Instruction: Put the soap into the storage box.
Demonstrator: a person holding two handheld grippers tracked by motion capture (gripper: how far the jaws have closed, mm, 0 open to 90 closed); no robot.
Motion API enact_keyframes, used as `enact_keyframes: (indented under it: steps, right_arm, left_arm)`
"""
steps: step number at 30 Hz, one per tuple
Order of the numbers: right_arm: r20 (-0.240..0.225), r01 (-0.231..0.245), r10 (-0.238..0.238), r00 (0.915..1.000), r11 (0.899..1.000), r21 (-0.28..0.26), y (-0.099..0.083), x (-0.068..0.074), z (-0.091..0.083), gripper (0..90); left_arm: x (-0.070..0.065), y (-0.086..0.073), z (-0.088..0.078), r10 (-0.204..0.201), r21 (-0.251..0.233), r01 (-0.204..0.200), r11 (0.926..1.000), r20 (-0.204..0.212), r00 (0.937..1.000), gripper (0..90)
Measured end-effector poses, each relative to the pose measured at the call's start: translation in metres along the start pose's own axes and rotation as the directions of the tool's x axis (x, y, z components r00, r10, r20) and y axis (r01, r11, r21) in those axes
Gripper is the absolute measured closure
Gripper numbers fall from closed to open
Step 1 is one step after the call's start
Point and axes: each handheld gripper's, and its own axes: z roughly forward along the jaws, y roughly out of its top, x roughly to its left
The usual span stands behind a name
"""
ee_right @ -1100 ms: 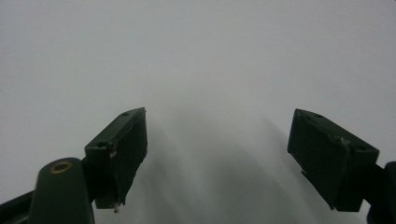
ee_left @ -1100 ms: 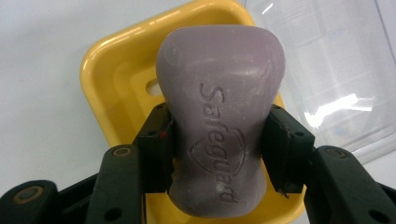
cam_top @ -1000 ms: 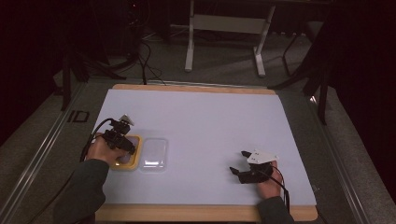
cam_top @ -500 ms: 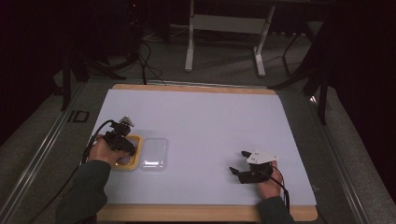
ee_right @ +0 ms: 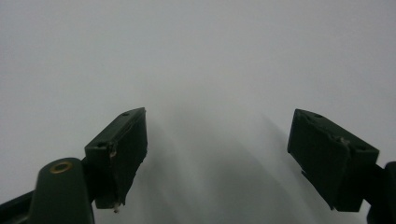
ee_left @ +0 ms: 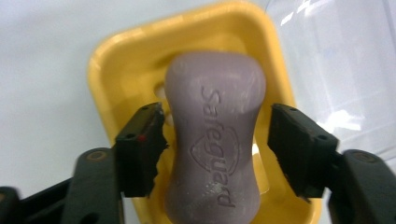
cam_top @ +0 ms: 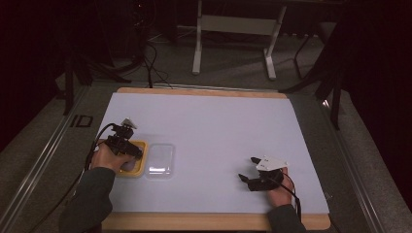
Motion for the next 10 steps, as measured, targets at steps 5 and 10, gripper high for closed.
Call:
enact_keyframes:
  steps: [5,10]
  right_arm:
    - [0.003,0.0,0.0,1.0,1.0,0.004,0.0,0.0,0.0,19.6]
    - [0.009,-0.011,0.011,0.9999,1.0,0.012,0.0,-0.001,0.001,19.5]
  left_arm:
    - [-0.009,0.0,-0.013,0.047,-0.108,-0.048,0.993,-0.01,0.9988,31.9]
    - [-0.023,-0.004,-0.021,0.132,-0.212,-0.124,0.9694,0.028,0.9908,32.3]
